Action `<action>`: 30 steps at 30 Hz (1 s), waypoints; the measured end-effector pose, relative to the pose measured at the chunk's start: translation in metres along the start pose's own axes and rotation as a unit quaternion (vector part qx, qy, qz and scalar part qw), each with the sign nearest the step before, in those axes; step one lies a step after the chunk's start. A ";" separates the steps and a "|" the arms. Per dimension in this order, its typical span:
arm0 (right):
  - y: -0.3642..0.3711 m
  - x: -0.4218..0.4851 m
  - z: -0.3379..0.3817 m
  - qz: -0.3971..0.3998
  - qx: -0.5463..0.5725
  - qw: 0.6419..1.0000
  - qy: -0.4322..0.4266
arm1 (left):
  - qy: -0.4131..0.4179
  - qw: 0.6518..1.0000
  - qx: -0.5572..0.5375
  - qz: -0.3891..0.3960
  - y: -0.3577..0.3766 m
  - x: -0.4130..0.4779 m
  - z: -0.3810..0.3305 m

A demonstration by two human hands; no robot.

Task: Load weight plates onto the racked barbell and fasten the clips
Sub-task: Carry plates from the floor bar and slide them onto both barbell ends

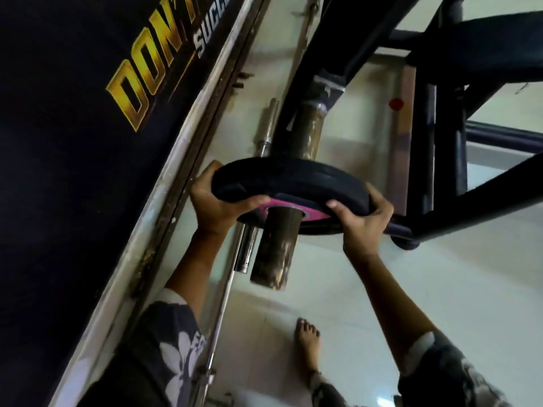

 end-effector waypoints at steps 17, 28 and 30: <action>-0.186 -0.247 0.175 0.014 0.014 0.999 0.048 | -0.041 0.999 0.012 0.017 -0.059 -0.210 -0.296; -0.465 -0.228 0.281 -0.139 -0.061 0.988 -0.014 | 0.037 0.993 -0.087 0.065 0.155 -0.254 -0.473; -0.512 -0.220 0.289 -0.167 -0.067 0.983 -0.033 | 0.059 0.991 -0.102 0.064 0.199 -0.263 -0.496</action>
Point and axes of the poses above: each hand's wrist, its own x-axis towards the middle knuckle, its own y-axis out of the palm, z = x × y, the point moved 1 cm from there along x, towards the middle knuckle, and after that the axes turned 13 degrees about -x, right-handed, at the moved point
